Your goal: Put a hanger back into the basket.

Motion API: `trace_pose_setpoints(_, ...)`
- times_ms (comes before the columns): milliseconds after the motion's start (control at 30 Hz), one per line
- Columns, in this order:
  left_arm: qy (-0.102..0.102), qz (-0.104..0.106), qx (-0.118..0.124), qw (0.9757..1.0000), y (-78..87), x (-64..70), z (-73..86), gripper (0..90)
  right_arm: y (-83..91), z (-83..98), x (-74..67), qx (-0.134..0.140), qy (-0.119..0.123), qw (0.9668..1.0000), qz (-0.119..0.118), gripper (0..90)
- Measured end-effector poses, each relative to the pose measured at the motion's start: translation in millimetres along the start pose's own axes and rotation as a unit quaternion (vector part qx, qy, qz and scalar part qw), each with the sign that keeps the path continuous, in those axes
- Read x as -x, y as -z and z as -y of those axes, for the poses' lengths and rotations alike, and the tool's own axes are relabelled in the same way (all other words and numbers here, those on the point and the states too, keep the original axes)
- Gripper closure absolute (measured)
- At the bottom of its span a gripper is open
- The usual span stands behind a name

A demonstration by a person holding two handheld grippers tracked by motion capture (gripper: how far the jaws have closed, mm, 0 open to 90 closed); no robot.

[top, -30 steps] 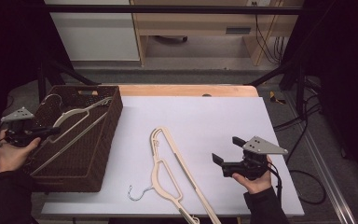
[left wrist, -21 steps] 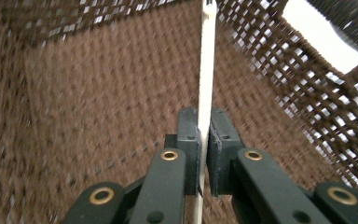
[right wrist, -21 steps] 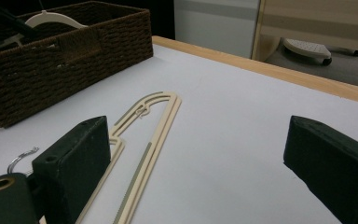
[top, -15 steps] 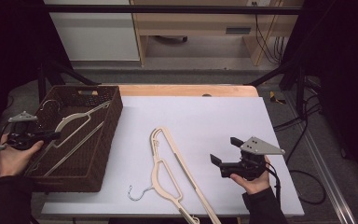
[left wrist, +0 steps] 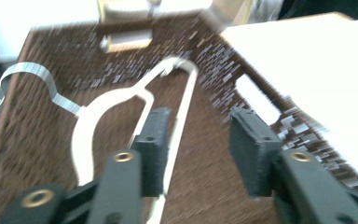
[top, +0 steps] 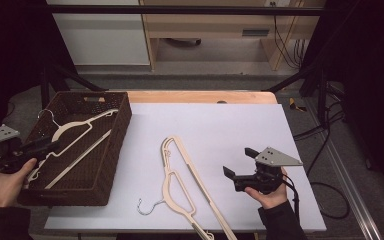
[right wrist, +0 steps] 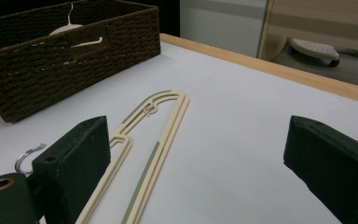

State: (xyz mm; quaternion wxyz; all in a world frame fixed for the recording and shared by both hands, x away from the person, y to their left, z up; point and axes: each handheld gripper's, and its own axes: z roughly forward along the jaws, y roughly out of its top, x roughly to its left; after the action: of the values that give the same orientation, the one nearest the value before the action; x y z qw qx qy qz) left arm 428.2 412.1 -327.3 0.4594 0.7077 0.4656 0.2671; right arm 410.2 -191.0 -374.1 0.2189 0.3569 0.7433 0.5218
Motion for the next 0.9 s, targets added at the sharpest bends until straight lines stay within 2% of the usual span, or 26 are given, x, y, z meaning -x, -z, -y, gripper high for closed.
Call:
trace_pose_setpoints(67, -0.006, 0.016, 0.036, 0.9992, 2.9, 17.7, -2.6, 45.4, 0.0, -0.4, -1.1, 0.001, 0.001, 1.0, 0.0, 7.5)
trace_pose_setpoints(200, -0.018, 0.046, 0.073, 0.9961, -1.7, 49.0, -5.0, 32.4, 2.1, -2.8, -4.2, 0.005, 0.003, 1.0, -0.002, 7.5)
trace_pose_setpoints(367, -0.046, 0.087, 0.094, 0.9907, -15.4, 84.8, -2.8, 18.3, 2.1, -5.8, -9.9, 0.004, 0.008, 0.9999, -0.009, 7.6)
trace_pose_setpoints(433, -0.053, 0.1, 0.093, 0.9892, -22.3, 99.0, -0.2, 15.4, 0.7, -5.8, -12.2, 0.0, 0.007, 0.9999, -0.011, 7.6)
trace_pose_setpoints(533, -0.063, 0.119, 0.077, 0.9879, -31.5, 118.9, 4.3, 11.3, -1.2, -5.1, -14.4, -0.004, 0.008, 0.9998, -0.016, 7.6)
trace_pose_setpoints(633, -0.075, 0.141, 0.066, 0.9849, -38.4, 136.8, 10.3, 10.6, -3.0, -4.0, -16.4, -0.008, 0.009, 0.9997, -0.02, 7.6)
trace_pose_setpoints(833, -0.1, 0.169, 0.038, 0.9798, -53.0, 158.8, 26.1, 9.4, -7.8, -0.5, -20.0, -0.014, 0.005, 0.9996, -0.023, 7.3)
trace_pose_setpoints(900, -0.102, 0.17, 0.032, 0.9797, -57.1, 162.7, 31.0, 9.2, -9.5, 0.9, -22.0, -0.018, 0.007, 0.9994, -0.028, 7.3)
